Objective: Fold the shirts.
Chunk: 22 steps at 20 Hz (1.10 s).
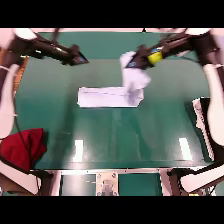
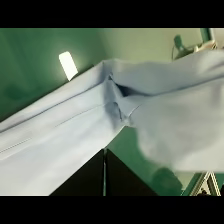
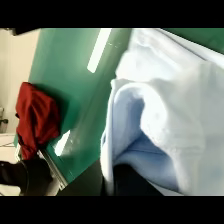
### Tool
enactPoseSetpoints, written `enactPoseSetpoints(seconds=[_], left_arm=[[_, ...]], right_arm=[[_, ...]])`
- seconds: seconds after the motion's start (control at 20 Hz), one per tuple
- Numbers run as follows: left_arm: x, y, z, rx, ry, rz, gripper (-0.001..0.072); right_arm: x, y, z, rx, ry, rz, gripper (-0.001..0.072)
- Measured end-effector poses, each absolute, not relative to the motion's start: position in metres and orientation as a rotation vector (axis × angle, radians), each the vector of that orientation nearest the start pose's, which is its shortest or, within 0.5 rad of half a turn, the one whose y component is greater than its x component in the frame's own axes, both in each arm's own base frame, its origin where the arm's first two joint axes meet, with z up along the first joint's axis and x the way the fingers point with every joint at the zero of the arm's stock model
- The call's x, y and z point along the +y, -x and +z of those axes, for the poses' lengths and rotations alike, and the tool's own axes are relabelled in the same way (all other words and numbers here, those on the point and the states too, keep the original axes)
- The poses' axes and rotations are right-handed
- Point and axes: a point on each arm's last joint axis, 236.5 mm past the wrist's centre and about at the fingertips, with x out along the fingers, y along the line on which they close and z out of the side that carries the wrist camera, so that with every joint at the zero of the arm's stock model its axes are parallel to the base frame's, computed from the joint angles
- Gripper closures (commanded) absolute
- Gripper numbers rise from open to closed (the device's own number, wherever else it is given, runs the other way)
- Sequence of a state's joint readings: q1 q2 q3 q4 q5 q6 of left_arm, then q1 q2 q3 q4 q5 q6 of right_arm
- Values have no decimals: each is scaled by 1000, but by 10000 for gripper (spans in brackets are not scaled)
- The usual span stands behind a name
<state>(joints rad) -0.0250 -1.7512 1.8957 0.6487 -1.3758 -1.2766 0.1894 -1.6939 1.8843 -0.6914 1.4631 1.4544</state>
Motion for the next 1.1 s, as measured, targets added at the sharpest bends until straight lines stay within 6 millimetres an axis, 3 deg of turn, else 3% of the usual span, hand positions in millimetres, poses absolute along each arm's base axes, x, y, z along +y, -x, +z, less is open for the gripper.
enactPoseSetpoints(seconds=[0.05, 0.1, 0.15, 0.3, 0.35, 0.45, 0.55, 0.6, 0.7, 0.85, 0.9, 0.95, 1.1], left_arm=[[-179, -493, 145, 1008, 451, -824, 682], [-164, -493, 151, 997, 455, -807, 683], [-150, -493, 156, 989, 460, -791, 683], [-126, -489, 160, 986, 457, -774, 682], [-121, -487, 161, 987, 449, -776, 683], [-115, -483, 161, 989, 429, -787, 683], [-114, -477, 161, 998, 406, -811, 683], [-113, -475, 160, 1002, 400, -817, 683], [-112, -471, 159, 1012, 390, -825, 683], [-111, -467, 158, 1023, 381, -838, 683], [-111, -467, 158, 1023, 379, -839, 682], [-112, -466, 158, 1028, 377, -844, 683], [-111, -465, 158, 1029, 375, -845, 683]], right_arm=[[298, -429, 136, 1190, -436, 932, 535], [332, -430, 120, 1184, -440, 944, 322], [364, -429, 102, 1177, -445, 952, 228], [453, -419, 35, 1161, -452, 941, 226], [468, -416, 20, 1158, -452, 934, 226], [473, -423, 3, 1144, -458, 903, 226], [450, -443, 5, 1140, -483, 865, 226], [430, -458, 9, 1139, -504, 837, 227], [373, -484, 24, 1153, -541, 784, 233], [276, -507, 40, 1188, -600, 681, 237], [243, -510, 39, 1206, -612, 634, 133], [217, -509, 35, 1226, -624, 595, 100], [155, -496, 1, 1315, -677, 466, 100]])
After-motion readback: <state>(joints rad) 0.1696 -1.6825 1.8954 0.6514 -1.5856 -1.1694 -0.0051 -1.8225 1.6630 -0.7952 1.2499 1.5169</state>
